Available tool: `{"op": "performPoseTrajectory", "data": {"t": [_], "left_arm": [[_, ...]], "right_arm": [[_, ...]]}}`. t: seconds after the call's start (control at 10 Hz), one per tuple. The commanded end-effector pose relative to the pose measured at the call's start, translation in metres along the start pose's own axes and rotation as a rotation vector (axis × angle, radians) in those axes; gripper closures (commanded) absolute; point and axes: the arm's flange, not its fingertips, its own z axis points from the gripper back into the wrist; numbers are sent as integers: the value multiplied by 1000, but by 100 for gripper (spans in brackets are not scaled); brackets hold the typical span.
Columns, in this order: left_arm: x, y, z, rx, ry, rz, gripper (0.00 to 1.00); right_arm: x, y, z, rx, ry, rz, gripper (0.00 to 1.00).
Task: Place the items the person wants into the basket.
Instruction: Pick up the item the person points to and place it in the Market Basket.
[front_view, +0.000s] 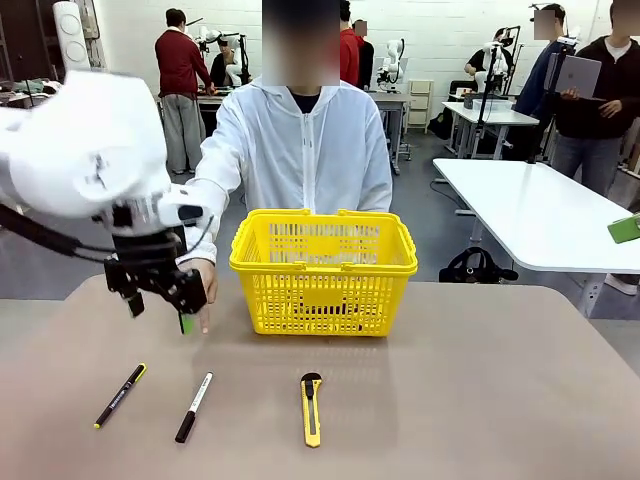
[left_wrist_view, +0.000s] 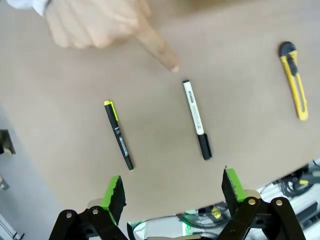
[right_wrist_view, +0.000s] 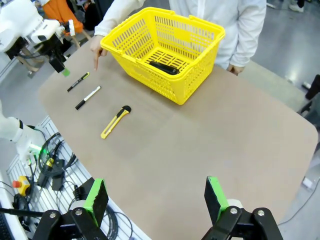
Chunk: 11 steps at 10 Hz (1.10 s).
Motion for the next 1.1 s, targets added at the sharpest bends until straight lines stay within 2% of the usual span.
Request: {"op": "performPoseTrajectory", "data": {"t": [0.0, 0.2, 0.4, 0.5, 1.0], "left_arm": [[-7, -7, -27, 64, -6, 26, 0], [-14, -9, -43, 37, -7, 50, 0], [-16, -3, -41, -44, -32, 54, 0], [-14, -7, -46, 29, 12, 26, 0], [-14, -7, -46, 29, 12, 26, 0]], "right_arm": [[-1, -2, -2, 7, -1, 7, 0], [-1, -2, -2, 7, -1, 7, 0], [-1, -2, -2, 7, -1, 7, 0], [-1, -2, -2, 7, -1, 7, 0], [-1, -2, -2, 7, -1, 7, 0]]}}
